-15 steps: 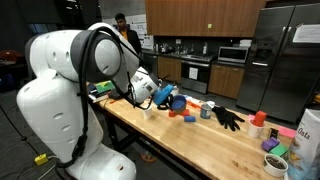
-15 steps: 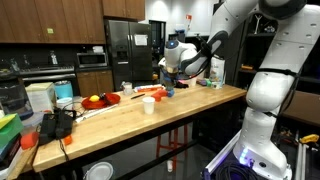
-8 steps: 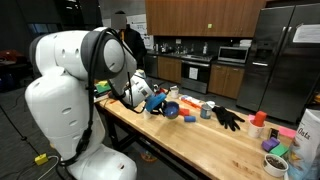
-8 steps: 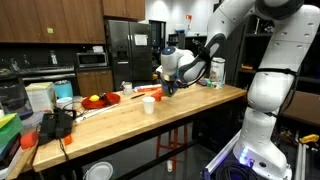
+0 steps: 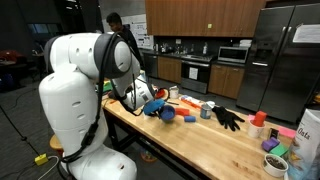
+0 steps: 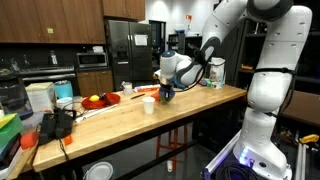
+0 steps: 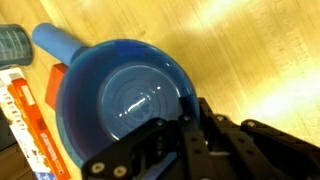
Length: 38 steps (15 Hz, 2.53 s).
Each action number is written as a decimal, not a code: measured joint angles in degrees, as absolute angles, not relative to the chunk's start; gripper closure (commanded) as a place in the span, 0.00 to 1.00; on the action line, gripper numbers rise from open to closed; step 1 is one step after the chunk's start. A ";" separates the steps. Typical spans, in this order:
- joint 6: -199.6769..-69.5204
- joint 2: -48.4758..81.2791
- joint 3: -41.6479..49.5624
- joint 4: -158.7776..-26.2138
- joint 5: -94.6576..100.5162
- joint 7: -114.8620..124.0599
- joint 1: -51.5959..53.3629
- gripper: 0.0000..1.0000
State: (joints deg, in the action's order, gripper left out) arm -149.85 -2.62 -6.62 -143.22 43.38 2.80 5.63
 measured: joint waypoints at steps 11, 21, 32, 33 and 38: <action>-154.70 2.06 -6.43 -142.16 35.17 1.98 5.63 0.12; -137.29 -6.34 -8.58 -142.91 48.05 14.04 5.92 0.00; -101.18 -20.77 -17.48 -146.41 42.54 23.60 11.72 0.00; -98.78 -21.32 -18.36 -146.42 41.16 24.71 12.46 0.00; -100.61 -21.25 -20.79 -148.32 36.63 32.77 14.98 0.00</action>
